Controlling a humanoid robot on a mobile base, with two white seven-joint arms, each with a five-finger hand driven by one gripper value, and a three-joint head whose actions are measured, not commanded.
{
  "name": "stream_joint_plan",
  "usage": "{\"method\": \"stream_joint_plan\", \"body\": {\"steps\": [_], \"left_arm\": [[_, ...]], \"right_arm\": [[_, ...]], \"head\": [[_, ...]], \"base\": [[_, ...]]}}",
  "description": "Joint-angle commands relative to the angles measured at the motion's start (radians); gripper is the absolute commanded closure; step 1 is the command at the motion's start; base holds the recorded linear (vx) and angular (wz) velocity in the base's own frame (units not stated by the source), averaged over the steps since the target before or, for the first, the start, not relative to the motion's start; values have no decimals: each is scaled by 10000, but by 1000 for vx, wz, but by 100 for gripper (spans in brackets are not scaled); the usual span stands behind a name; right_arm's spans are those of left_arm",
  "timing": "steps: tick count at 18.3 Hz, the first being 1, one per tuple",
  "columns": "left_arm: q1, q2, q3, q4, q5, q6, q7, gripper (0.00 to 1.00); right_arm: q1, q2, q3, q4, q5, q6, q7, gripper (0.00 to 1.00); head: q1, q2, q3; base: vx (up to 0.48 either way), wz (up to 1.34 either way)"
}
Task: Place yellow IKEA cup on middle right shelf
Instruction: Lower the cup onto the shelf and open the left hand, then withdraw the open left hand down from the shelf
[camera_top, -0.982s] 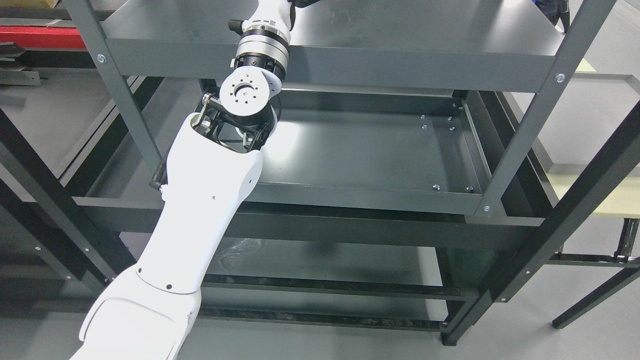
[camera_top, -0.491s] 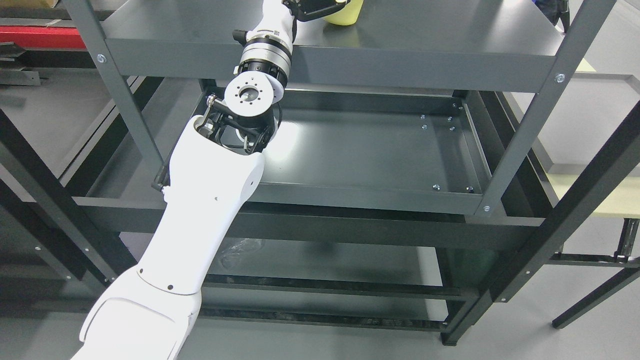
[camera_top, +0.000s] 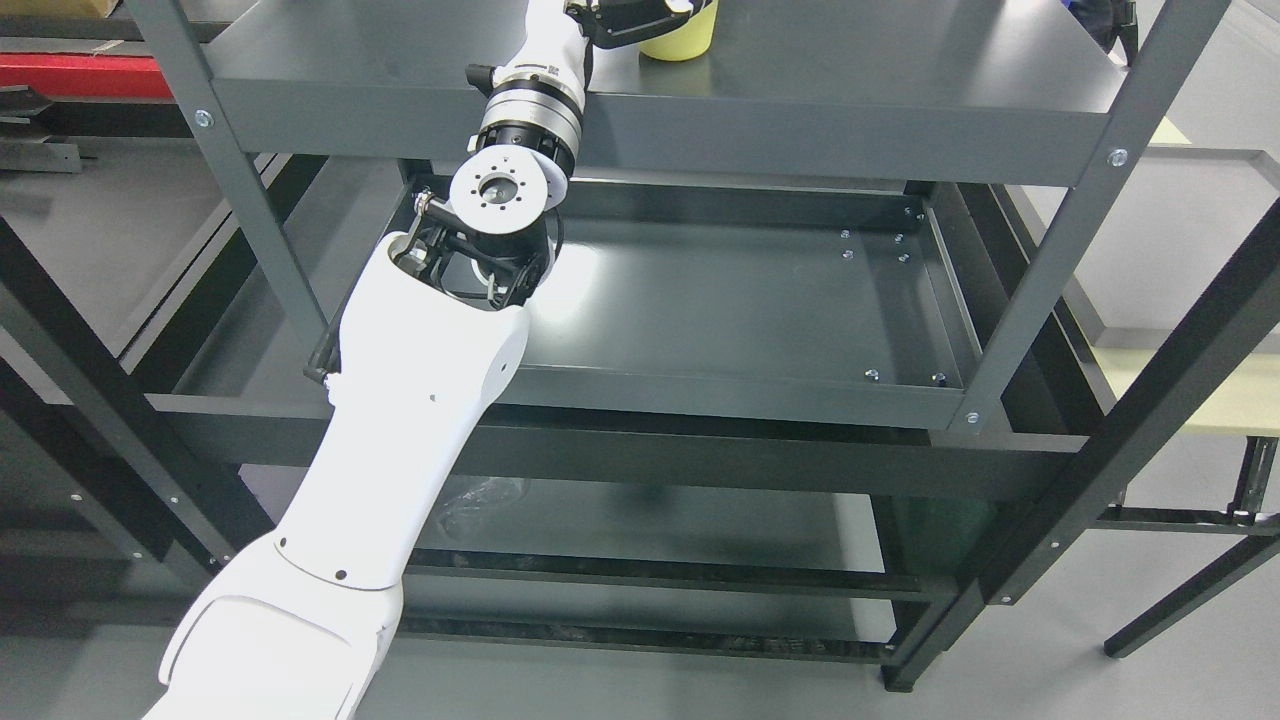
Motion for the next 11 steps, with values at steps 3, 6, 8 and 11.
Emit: {"method": "stream_joint_plan", "body": {"steps": [3, 6, 8, 11], "left_arm": [[32, 174, 55, -411, 19, -896, -7, 1], [124, 174, 116, -457, 4, -1923, -7, 1], [246, 174, 131, -473, 3, -2278, -22, 1], [507, 174, 253, -580, 3, -2814, -22, 1]], "right_arm": [[138, -175, 169, 1, -245, -8, -8, 1], [138, -175, 169, 1, -245, -8, -8, 1], [138, -175, 169, 1, -245, -8, -8, 1], [138, -175, 169, 1, -245, -8, -8, 1]], "head": [[0, 0, 0], [0, 0, 0], [0, 0, 0], [0, 0, 0]], "base": [[0, 0], [0, 0], [0, 0], [0, 0]]}}
